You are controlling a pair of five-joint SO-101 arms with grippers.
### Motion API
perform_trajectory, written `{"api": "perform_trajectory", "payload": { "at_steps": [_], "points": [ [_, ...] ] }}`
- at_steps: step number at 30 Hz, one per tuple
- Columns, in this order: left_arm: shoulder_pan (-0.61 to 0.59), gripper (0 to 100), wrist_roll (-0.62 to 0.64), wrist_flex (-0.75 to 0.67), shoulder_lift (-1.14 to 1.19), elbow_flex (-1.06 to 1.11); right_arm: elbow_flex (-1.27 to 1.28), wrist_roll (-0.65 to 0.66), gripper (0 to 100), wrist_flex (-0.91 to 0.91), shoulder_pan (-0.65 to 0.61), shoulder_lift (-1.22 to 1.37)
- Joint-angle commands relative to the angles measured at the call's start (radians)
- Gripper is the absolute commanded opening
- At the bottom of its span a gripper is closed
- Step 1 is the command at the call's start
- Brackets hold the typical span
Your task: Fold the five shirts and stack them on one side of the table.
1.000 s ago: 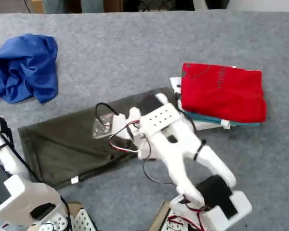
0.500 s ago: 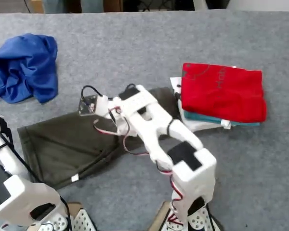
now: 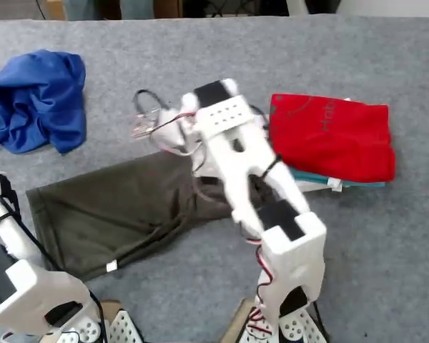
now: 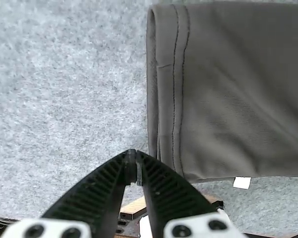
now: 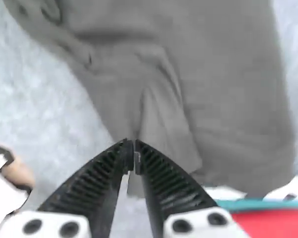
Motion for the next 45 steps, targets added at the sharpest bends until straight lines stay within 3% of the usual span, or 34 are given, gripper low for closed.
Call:
{"api": "perform_trajectory", "payload": {
  "at_steps": [1,5,9,16,21,28,33,38,42,45],
  "points": [
    [0.001,3,-0.009,-0.012,-0.051,-0.013,0.108,0.006,1.5,0.018,0.063,-0.042],
    [0.001,3,-0.009,-0.012,-0.051,-0.028,0.326,-0.026,1.5,-0.057,0.054,-0.107],
    [0.001,3,-0.011,-0.012,-0.049,-0.027,0.426,-0.025,1.5,-0.252,0.089,-0.110],
    [-0.001,3,-0.011,-0.011,-0.051,-0.024,0.387,-0.018,1.5,-0.377,0.173,-0.096],
    [-0.001,3,-0.011,-0.011,-0.051,-0.021,0.320,0.054,1.5,-0.397,0.209,-0.090],
    [-0.001,3,-0.011,-0.011,-0.051,-0.028,0.308,0.054,1.5,-0.608,0.213,0.054],
    [-0.002,3,-0.011,-0.009,-0.051,-0.028,0.242,0.015,1.5,-0.491,0.209,0.021],
    [-0.001,3,-0.011,0.034,-0.057,-0.041,0.102,0.015,1.5,-0.155,0.181,-0.160],
    [-0.012,4,-0.002,0.086,-0.110,-0.047,0.038,0.015,1.5,-0.041,0.158,-0.314],
    [-0.053,20,0.091,0.086,-0.143,0.004,0.062,0.015,1.5,-0.009,0.141,-0.395]
  ]
}}
